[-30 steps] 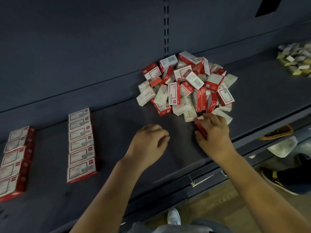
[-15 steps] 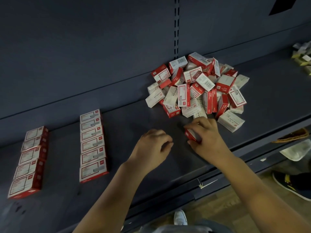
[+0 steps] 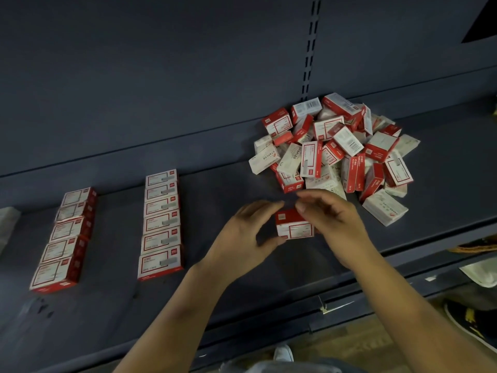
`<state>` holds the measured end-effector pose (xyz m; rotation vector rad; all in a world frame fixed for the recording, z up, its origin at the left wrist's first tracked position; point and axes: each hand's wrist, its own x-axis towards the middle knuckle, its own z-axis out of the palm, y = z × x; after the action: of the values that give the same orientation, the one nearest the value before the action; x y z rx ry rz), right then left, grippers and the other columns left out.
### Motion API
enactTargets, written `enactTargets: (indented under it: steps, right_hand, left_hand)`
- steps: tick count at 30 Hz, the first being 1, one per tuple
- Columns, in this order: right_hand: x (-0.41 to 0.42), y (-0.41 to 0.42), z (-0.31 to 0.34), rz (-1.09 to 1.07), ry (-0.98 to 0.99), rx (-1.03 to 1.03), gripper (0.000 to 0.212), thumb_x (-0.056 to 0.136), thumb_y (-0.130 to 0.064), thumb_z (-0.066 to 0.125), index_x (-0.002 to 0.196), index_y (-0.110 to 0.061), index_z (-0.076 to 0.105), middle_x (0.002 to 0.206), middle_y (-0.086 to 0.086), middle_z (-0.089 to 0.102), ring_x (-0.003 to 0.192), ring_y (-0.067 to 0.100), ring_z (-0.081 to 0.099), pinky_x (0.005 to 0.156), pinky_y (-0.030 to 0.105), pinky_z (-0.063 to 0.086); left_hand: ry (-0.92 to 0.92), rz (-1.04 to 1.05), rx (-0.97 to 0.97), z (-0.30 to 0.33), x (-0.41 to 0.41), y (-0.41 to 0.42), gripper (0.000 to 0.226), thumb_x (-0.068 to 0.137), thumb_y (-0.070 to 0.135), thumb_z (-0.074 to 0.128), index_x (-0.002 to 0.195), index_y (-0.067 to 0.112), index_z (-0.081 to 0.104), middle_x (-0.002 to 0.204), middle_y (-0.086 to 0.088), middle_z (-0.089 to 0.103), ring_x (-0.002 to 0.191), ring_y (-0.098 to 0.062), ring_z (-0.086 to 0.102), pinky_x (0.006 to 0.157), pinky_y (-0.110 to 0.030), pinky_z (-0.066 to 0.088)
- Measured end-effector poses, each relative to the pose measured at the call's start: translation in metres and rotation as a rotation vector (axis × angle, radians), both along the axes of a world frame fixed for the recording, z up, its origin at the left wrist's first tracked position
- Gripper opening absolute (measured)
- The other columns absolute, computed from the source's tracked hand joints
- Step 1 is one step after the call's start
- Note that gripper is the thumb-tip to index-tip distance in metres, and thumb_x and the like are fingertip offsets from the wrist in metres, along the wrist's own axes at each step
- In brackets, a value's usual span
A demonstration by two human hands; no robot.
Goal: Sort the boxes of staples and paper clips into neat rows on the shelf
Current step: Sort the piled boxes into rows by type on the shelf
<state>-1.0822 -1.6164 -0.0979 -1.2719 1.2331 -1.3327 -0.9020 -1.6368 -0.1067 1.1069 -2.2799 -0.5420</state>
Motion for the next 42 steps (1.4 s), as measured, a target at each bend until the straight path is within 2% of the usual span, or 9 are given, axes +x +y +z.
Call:
enactTargets:
  steps: [7,11,15,20,24,30,35,40,42]
  right_hand:
    - [0.008,-0.001,-0.001,-0.013,-0.123,0.073,0.017,0.081,-0.026,0.057,0.088,-0.016,0.067,0.078,-0.002,0.070,0.078,0.017,0.068,0.069,0.036,0.056]
    - [0.012,0.000,-0.003,0.020,-0.142,0.121,0.027,0.077,-0.036,0.054,0.087,-0.014,0.066,0.071,0.000,0.070,0.070,0.016,0.069,0.059,0.031,0.058]
    - [0.017,0.003,-0.003,0.023,-0.174,0.143,0.031,0.077,-0.039,0.051,0.092,-0.017,0.066,0.076,0.001,0.069,0.074,0.016,0.068,0.059,0.029,0.057]
    - [0.038,0.009,-0.003,-0.027,-0.118,0.043,0.010,0.086,-0.016,0.055,0.092,-0.021,0.061,0.082,-0.007,0.067,0.078,0.005,0.065,0.068,0.026,0.056]
    - [0.067,0.021,-0.002,0.109,-0.046,0.032,0.022,0.090,-0.004,0.052,0.087,-0.019,0.068,0.084,-0.007,0.073,0.084,0.010,0.068,0.076,0.024,0.054]
    - [0.121,0.033,0.014,0.213,-0.094,-0.022,0.025,0.078,-0.019,0.057,0.102,-0.019,0.064,0.091,-0.012,0.072,0.091,0.004,0.066,0.076,0.013,0.048]
    - [0.168,0.037,0.024,0.262,-0.078,-0.012,0.039,0.070,-0.019,0.066,0.109,-0.015,0.062,0.098,-0.003,0.071,0.092,0.008,0.066,0.073,0.015,0.050]
    - [0.215,0.040,0.021,0.226,0.142,-0.040,0.048,0.062,-0.033,0.074,0.106,-0.038,0.055,0.107,-0.010,0.063,0.097,0.004,0.062,0.081,0.020,0.051]
    - [0.232,0.040,0.018,0.207,0.270,-0.103,0.049,0.066,-0.026,0.078,0.104,-0.043,0.052,0.108,-0.014,0.058,0.098,0.002,0.060,0.082,0.018,0.050]
  left_hand:
    - [0.036,0.012,-0.104,-0.004,0.000,0.011,0.062,0.076,0.034,0.065,0.132,0.022,0.042,0.125,-0.004,0.056,0.115,-0.009,0.044,0.095,-0.018,0.036]
    - [0.036,0.051,-0.210,-0.010,0.003,0.015,0.053,0.076,0.040,0.056,0.124,0.020,0.045,0.121,-0.006,0.058,0.113,-0.012,0.046,0.093,-0.026,0.041]
    - [0.060,0.086,-0.215,-0.012,0.009,0.020,0.050,0.078,0.042,0.058,0.119,0.016,0.050,0.123,-0.003,0.059,0.111,-0.013,0.050,0.097,-0.017,0.035]
    - [0.288,0.306,-0.106,-0.006,0.021,0.033,0.047,0.075,0.038,0.068,0.112,0.012,0.055,0.108,0.008,0.061,0.104,0.004,0.051,0.087,-0.005,0.039]
    - [0.444,0.449,-0.022,-0.003,0.037,0.040,0.047,0.067,0.025,0.082,0.102,0.015,0.052,0.094,0.023,0.054,0.093,0.017,0.053,0.075,-0.002,0.042]
    - [0.465,0.432,-0.075,0.007,0.082,0.050,0.048,0.066,0.035,0.080,0.100,0.026,0.048,0.101,0.018,0.057,0.095,0.003,0.058,0.077,-0.005,0.044]
    - [0.411,0.373,-0.160,0.009,0.131,0.063,0.032,0.078,0.030,0.066,0.102,0.010,0.059,0.106,0.002,0.061,0.100,-0.006,0.058,0.085,-0.008,0.043]
    - [0.395,0.280,-0.169,0.004,0.181,0.077,0.014,0.081,0.011,0.063,0.094,0.007,0.064,0.101,0.007,0.059,0.095,-0.003,0.059,0.082,-0.012,0.046]
    - [0.390,0.276,-0.147,0.002,0.203,0.081,0.012,0.081,0.012,0.062,0.092,0.008,0.066,0.098,0.007,0.062,0.092,-0.004,0.061,0.080,-0.016,0.049]
